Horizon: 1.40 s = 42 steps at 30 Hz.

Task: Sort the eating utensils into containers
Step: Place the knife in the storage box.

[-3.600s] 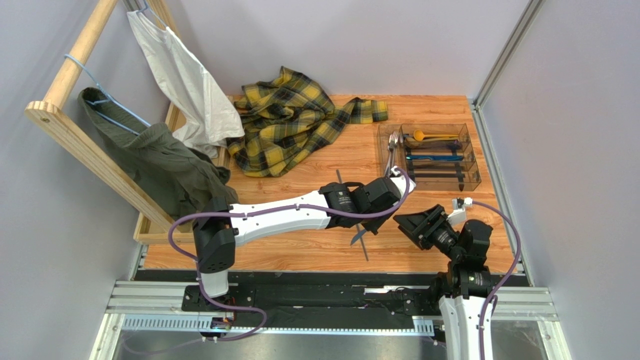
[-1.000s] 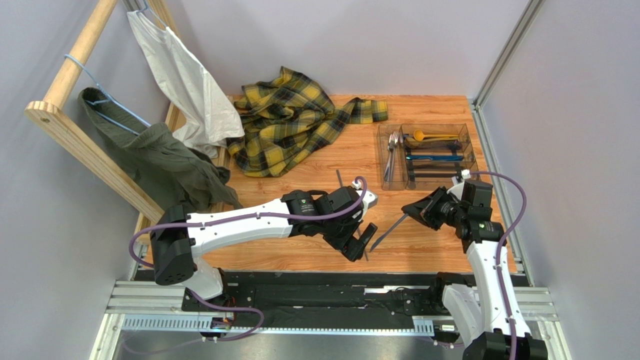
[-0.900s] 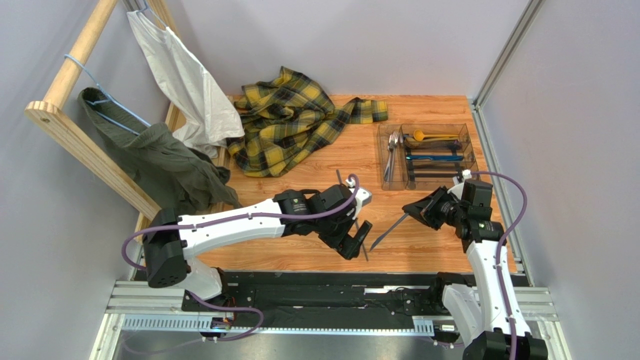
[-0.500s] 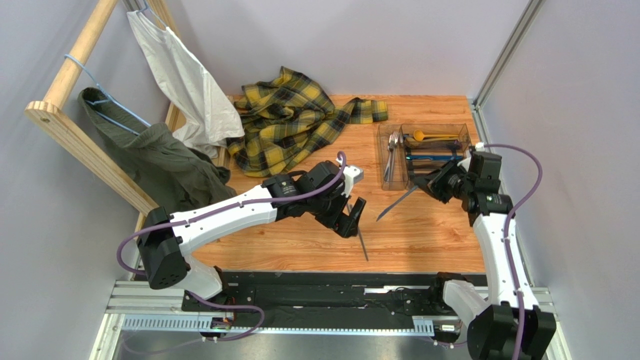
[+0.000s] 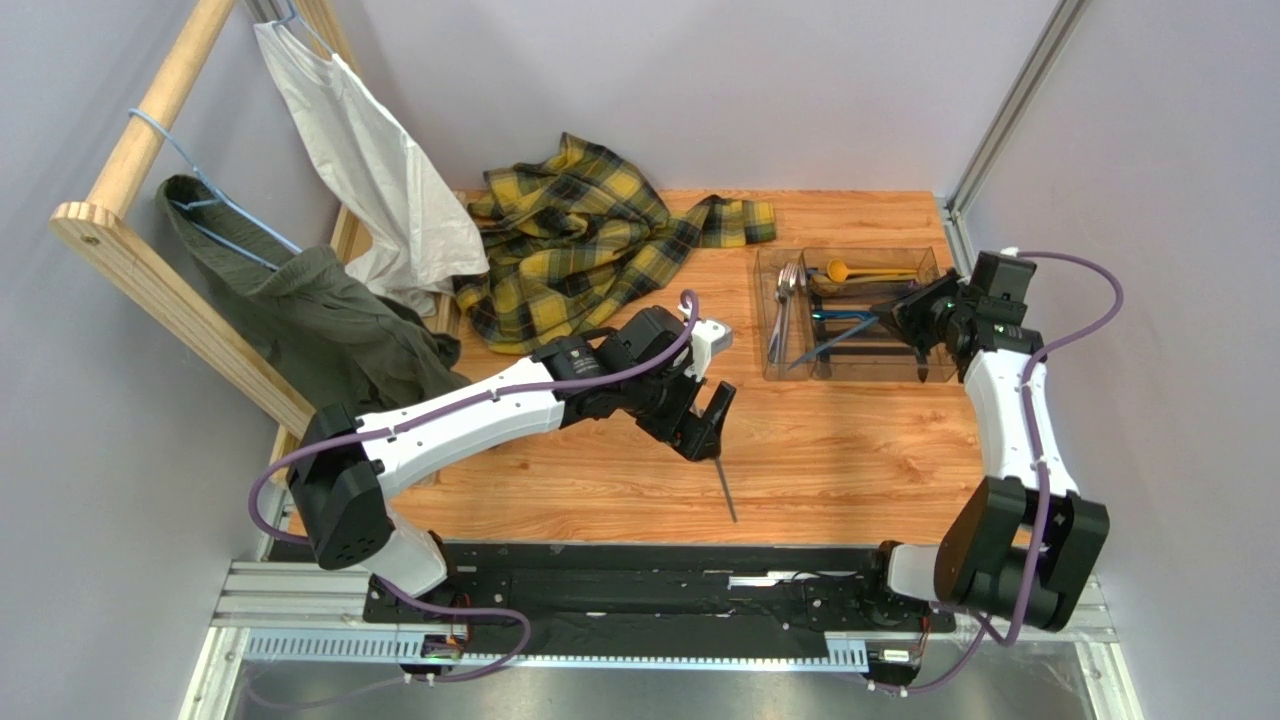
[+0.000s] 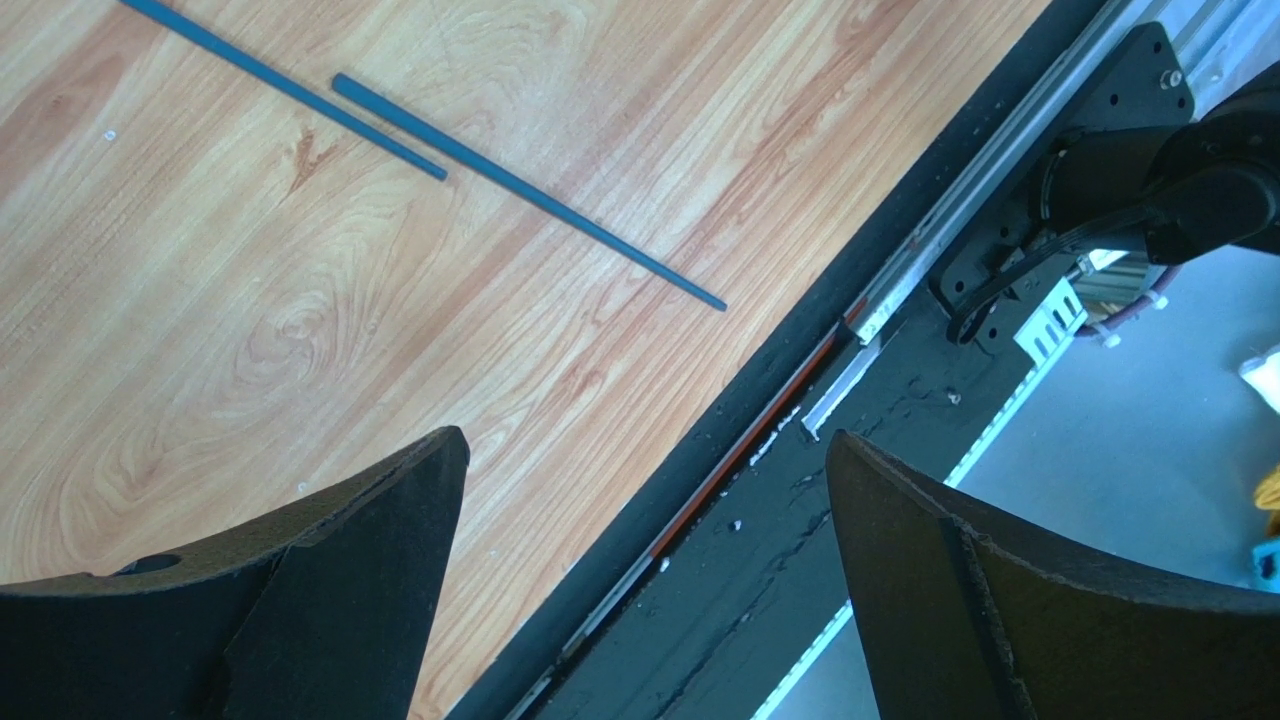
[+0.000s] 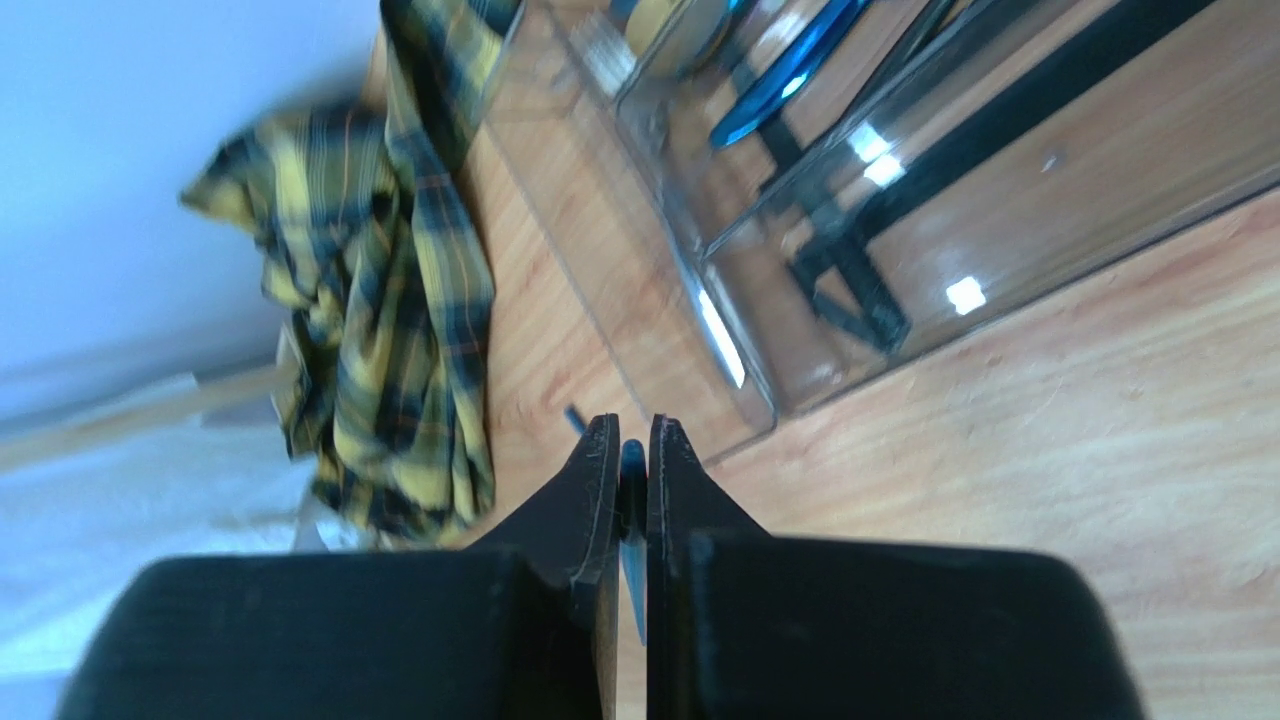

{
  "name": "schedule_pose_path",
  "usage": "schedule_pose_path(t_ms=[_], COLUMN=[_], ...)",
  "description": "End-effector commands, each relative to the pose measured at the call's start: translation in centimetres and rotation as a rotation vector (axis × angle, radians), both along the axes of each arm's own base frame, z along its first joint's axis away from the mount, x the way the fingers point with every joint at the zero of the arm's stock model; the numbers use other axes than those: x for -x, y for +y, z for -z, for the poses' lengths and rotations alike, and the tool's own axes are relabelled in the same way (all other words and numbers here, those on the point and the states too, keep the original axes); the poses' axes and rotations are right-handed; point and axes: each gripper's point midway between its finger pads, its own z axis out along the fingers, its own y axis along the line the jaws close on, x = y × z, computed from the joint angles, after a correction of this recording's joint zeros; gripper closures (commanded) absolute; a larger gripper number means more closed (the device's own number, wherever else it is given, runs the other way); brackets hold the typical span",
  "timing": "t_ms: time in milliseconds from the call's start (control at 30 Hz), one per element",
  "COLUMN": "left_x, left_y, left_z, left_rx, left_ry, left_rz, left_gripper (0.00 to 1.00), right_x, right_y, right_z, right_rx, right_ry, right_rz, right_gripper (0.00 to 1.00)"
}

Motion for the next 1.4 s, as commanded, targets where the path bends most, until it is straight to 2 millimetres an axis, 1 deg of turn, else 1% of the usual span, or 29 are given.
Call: schedule_pose_path(t_ms=[0,67,133,167,200,267,300,367,400,467,533,600,733,867,967,1000,1033,1133,1300,1367], left_x=[-0.1,-0.1,-0.2,-0.2,-0.4,-0.4,-0.5,-0.5,-0.5,-0.4,-0.4,-0.3,-0.1,0.0,-0.1,-0.3,-0.3,-0.4,-0.7,-0.9], left_y=[-0.2,-0.2,-0.1,-0.1,0.1,0.7,0.8,1.0,1.2,1.5,1.9,2.3,3.1,3.3,3.6,3.8,3.8,3.9,4.5,5.0], left_z=[0.8,0.9,1.3,1.3,1.5,2.1,2.1,2.4,2.3,2.5,2.4,2.2,2.6,3.0,3.5,3.8,3.9,4.1,4.3,4.3], left_rx=[0.002,-0.005,-0.024,-0.028,-0.041,-0.064,-0.063,-0.073,-0.074,-0.083,-0.086,-0.088,-0.107,-0.116,-0.14,-0.156,-0.164,-0.179,-0.211,-0.232], left_ry=[-0.014,-0.014,-0.012,-0.012,-0.016,-0.016,-0.023,-0.025,-0.028,-0.029,-0.036,-0.044,-0.05,-0.043,-0.041,-0.048,-0.046,-0.051,-0.067,-0.08], left_rz=[0.034,0.039,0.041,0.043,0.032,0.022,0.016,0.008,0.007,0.001,-0.004,-0.008,-0.016,-0.019,-0.023,-0.03,-0.028,-0.019,-0.025,-0.035], left_gripper=[0.02,0.02,0.02,0.02,0.02,0.02,0.02,0.02,0.02,0.02,0.02,0.02,0.02,0.02,0.03,0.02,0.02,0.03,0.03,0.03], right_x=[-3.7,-5.0,-5.8,-6.4,-7.0,-7.9,-8.7,-9.2,-9.3,-9.5,-9.4,-9.5,-10.0,-11.0,-11.5,-11.8,-11.8,-12.2,-12.6,-12.4], right_y=[-4.1,-5.5,-7.0,-7.6,-8.4,-9.3,-10.1,-11.0,-11.5,-11.9,-12.3,-12.5,-12.7,-12.8,-12.5,-12.0,-12.0,-11.0,-9.6,-9.6], right_z=[-3.4,-3.7,-3.8,-3.2,-4.0,-4.2,-4.2,-3.9,-3.3,-3.2,-2.6,-2.1,-0.8,1.6,2.8,3.6,4.1,5.7,6.9,7.3], right_rx=[0.023,0.006,0.016,0.015,0.016,0.018,0.023,0.036,0.039,0.049,0.059,0.055,0.039,0.031,0.052,0.054,0.062,0.061,0.058,0.068], right_ry=[-0.119,-0.135,-0.136,-0.121,-0.135,-0.143,-0.14,-0.123,-0.105,-0.099,-0.088,-0.086,-0.075,-0.026,-0.003,0.016,0.029,0.052,0.059,0.072], right_rz=[0.127,0.171,0.218,0.231,0.248,0.27,0.286,0.307,0.319,0.335,0.358,0.374,0.387,0.389,0.386,0.379,0.387,0.385,0.379,0.383], right_gripper=[1.0,1.0,1.0,1.0,1.0,1.0,1.0,1.0,1.0,1.0,1.0,1.0,1.0,1.0,1.0,1.0,1.0,1.0,1.0,1.0])
